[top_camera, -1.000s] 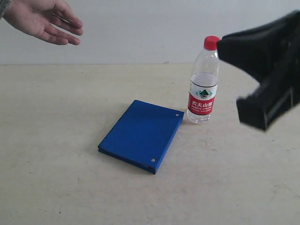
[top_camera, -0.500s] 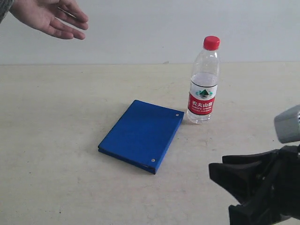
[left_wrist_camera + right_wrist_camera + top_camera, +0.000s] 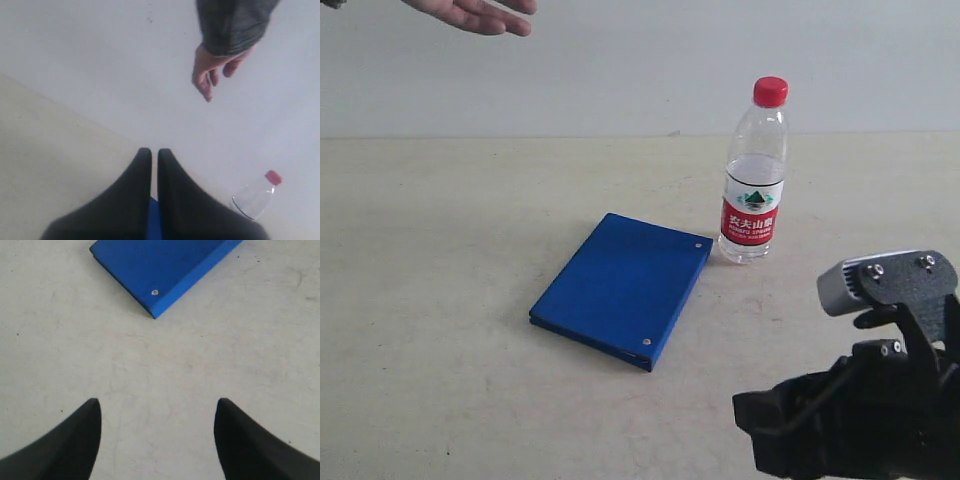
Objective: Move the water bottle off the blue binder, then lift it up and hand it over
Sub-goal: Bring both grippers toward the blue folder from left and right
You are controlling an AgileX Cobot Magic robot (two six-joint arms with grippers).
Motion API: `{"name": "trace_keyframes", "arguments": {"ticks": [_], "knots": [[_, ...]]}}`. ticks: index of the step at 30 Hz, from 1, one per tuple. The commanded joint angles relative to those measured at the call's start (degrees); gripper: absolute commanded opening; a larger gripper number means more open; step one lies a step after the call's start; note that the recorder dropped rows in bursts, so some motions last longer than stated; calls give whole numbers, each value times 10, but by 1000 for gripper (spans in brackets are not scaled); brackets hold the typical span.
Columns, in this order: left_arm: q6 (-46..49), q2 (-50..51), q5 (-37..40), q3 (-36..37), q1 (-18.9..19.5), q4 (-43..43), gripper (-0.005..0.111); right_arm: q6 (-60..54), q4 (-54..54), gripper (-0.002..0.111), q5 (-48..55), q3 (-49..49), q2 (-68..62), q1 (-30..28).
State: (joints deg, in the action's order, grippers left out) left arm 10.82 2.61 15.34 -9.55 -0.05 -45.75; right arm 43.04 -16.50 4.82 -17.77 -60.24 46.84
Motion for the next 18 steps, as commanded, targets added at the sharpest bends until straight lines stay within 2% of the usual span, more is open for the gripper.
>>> {"name": "trace_keyframes", "arguments": {"ticks": [1, 3, 6, 9, 12, 15, 18], "knots": [[239, 140, 83, -78, -4, -134, 4, 34, -2, 59, 3, -38, -27, 0], [318, 230, 113, -98, -4, -175, 4, 37, 8, 59, 3, -53, -39, 0], [388, 357, 140, -115, -4, -211, 4, 40, 12, 59, 7, -71, -56, -6], [462, 479, 151, -121, -4, -259, 9, 40, 11, 59, 12, -77, -76, -39], [553, 583, 160, -123, -4, -356, 24, 40, 11, 59, 12, -77, -100, -86], [692, 675, 189, -132, -4, -519, 44, 27, 11, 59, 11, -86, -129, -130], [756, 765, 252, -166, -4, -542, 65, 9, 12, 59, 17, -110, -158, -157]]}}
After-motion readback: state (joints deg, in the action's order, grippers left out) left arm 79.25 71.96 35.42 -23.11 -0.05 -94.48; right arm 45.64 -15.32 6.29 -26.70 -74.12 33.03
